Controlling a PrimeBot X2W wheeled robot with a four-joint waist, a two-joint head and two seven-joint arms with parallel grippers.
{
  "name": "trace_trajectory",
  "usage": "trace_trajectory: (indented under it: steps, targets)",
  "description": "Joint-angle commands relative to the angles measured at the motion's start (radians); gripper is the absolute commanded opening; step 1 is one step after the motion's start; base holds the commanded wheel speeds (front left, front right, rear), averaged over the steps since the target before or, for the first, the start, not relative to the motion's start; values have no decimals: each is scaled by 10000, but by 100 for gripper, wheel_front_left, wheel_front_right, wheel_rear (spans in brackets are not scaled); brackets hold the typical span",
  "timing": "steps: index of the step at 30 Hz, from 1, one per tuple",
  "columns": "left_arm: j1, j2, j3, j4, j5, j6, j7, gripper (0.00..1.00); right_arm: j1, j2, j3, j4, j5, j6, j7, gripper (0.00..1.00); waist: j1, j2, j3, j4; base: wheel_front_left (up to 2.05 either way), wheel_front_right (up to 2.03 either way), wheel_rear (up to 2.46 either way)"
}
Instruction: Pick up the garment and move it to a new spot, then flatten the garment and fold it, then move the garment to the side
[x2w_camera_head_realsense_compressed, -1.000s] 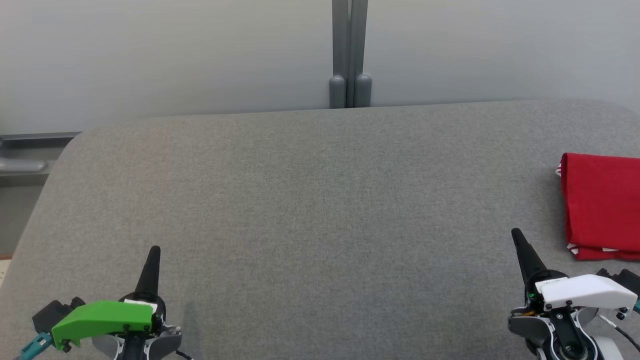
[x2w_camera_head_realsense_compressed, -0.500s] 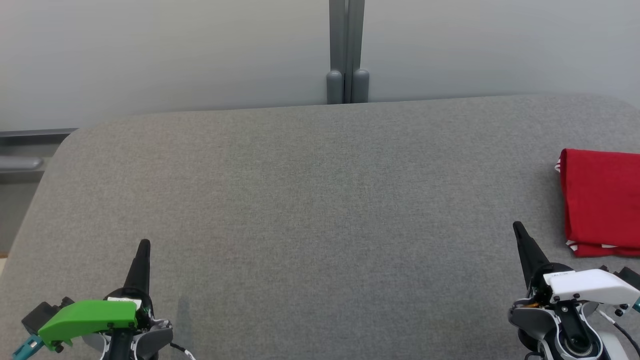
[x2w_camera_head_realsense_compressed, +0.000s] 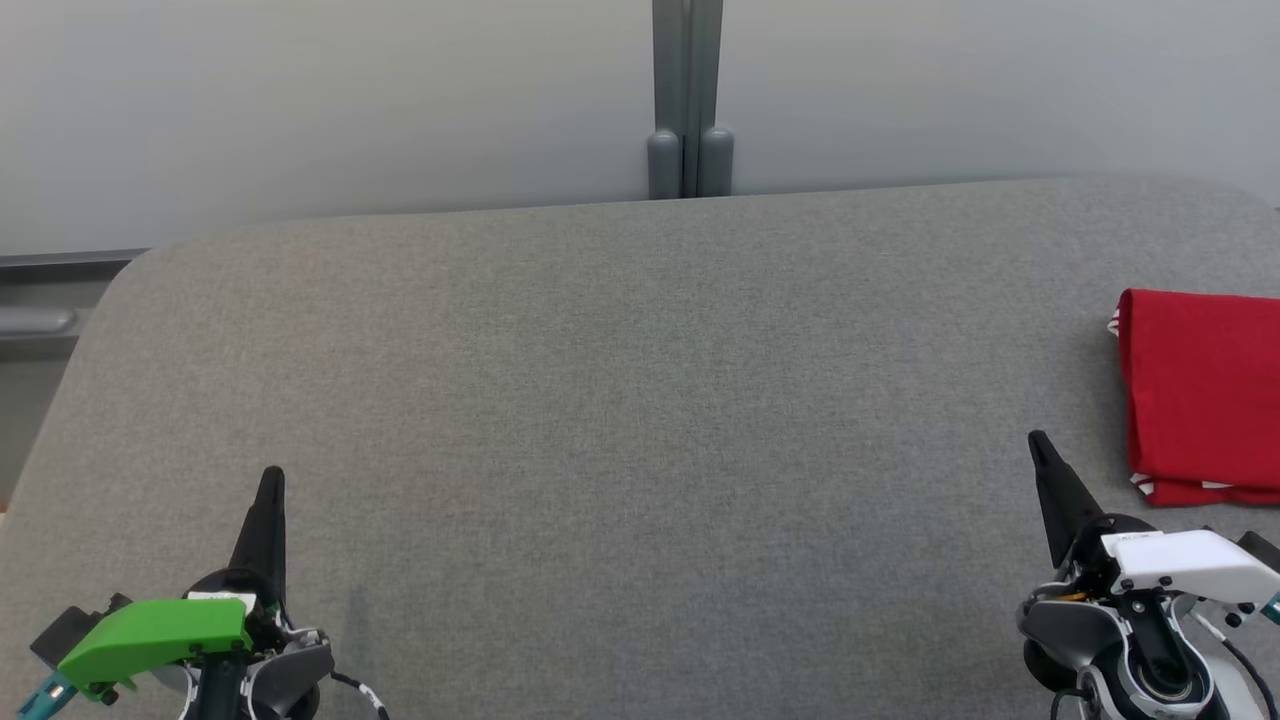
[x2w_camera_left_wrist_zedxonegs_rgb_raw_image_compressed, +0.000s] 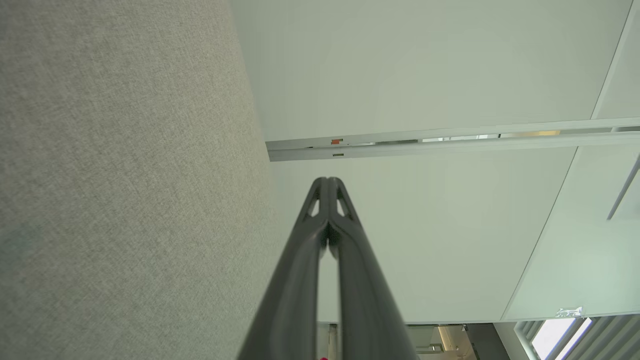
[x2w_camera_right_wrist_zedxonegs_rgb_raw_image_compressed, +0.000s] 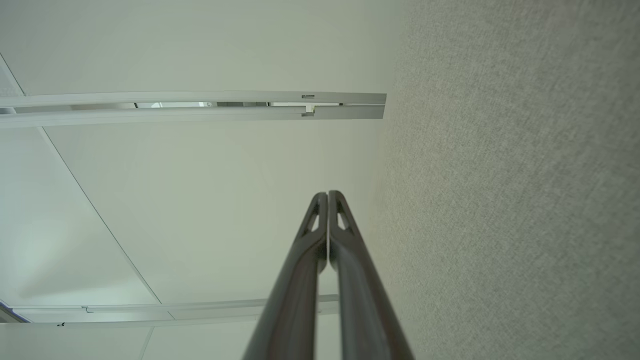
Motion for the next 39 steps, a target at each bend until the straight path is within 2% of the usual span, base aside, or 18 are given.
trace_trajectory:
  steps: [1, 6, 39]
  targets:
    - [-207, -8, 109, -41, -184, -78, 61, 0, -158, -46, -29, 28, 202, 4, 63, 0, 0, -1, 16, -9, 0, 0, 0]
    - [-223, -39, 231, -38, -404, -173, 133, 0, -195, -47, -59, 67, 517, 4, 115, 0, 0, -1, 63, -31, 0, 0, 0]
    - [-196, -45, 220, -38, -356, -149, 146, 0, -176, -44, -55, 59, 476, 4, 108, 0, 0, -1, 63, -31, 0, 0, 0]
